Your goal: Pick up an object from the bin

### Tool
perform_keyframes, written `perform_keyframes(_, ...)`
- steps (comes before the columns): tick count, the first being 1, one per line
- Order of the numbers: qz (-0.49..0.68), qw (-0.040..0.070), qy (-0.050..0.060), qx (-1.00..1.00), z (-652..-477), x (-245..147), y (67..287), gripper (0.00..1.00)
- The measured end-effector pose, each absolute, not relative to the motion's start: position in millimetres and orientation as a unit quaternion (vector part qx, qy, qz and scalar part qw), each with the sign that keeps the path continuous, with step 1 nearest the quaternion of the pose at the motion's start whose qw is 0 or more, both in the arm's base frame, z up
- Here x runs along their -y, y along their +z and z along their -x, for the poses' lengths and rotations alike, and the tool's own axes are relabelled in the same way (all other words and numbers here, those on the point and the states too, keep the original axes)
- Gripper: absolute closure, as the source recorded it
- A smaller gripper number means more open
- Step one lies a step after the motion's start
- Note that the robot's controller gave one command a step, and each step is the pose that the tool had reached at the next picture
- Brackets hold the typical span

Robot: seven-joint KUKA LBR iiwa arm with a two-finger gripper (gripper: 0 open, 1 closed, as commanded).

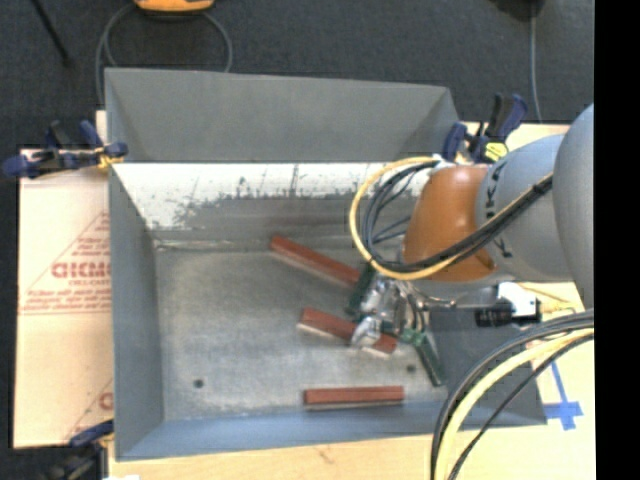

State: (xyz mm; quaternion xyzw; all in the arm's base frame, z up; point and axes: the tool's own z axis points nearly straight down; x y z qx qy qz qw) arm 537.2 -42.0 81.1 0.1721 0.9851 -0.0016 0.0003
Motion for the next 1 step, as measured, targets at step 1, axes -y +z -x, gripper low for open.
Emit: perform_keyframes(1, -0.172, 0.000, -0.001, -0.985, -535.5, 41.7, 86.7, 1.00)
